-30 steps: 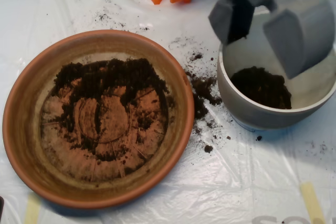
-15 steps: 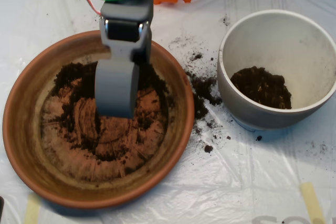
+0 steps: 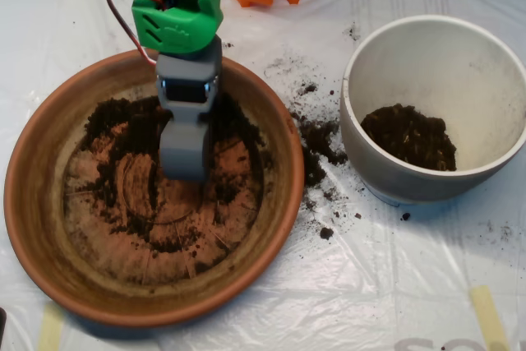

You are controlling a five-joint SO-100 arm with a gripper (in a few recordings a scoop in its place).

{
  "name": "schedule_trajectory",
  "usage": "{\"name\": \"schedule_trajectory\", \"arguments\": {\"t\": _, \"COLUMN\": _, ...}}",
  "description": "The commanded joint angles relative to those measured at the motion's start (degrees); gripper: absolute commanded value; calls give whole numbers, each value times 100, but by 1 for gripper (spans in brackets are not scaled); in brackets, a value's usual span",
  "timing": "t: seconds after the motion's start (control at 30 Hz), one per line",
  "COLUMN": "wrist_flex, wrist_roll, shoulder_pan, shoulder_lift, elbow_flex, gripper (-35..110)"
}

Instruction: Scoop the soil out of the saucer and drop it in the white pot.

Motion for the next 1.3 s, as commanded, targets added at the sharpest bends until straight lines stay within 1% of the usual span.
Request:
{"name": "schedule_trajectory", "arguments": {"t": 0.0, "wrist_flex": -132, "wrist_roll": -316, "shoulder_pan": 114, "shoulder_lift": 35, "elbow_flex": 44, "gripper": 33}}
{"name": "schedule_trajectory", "arguments": {"t": 0.1, "wrist_flex": -237, "wrist_roll": -387, "shoulder_pan": 149, "shoulder_lift": -26, "elbow_flex": 62, "gripper": 28}}
{"name": "schedule_trajectory", "arguments": {"t": 0.17, "wrist_flex": -264, "wrist_roll": -396, "shoulder_pan": 167, "shoulder_lift": -44, "elbow_flex": 70, "gripper": 19}}
{"name": "schedule_trajectory", "arguments": {"t": 0.5, "wrist_flex": -325, "wrist_roll": -536, "shoulder_pan": 141, "shoulder_lift": -316, "elbow_flex": -79, "gripper": 21}}
{"name": "schedule_trajectory", "arguments": {"t": 0.8, "wrist_flex": -193, "wrist_roll": -536, "shoulder_pan": 0, "shoulder_lift": -149, "elbow_flex": -255, "gripper": 25}}
{"name": "schedule_trajectory", "arguments": {"t": 0.87, "wrist_flex": -185, "wrist_roll": -580, "shoulder_pan": 0, "shoulder_lift": -211, "elbow_flex": -264, "gripper": 20}}
{"name": "schedule_trajectory", "arguments": {"t": 0.97, "wrist_flex": -193, "wrist_roll": -686, "shoulder_pan": 9, "shoulder_lift": -360, "elbow_flex": -255, "gripper": 6}}
{"name": "schedule_trajectory", "arguments": {"t": 1.03, "wrist_flex": -193, "wrist_roll": -791, "shoulder_pan": 18, "shoulder_lift": -466, "elbow_flex": -272, "gripper": 1}}
{"name": "schedule_trajectory", "arguments": {"t": 1.17, "wrist_flex": -97, "wrist_roll": -923, "shoulder_pan": -44, "shoulder_lift": -650, "elbow_flex": -343, "gripper": 0}}
{"name": "schedule_trajectory", "arguments": {"t": 1.27, "wrist_flex": 237, "wrist_roll": -914, "shoulder_pan": -132, "shoulder_lift": -712, "elbow_flex": -606, "gripper": 0}}
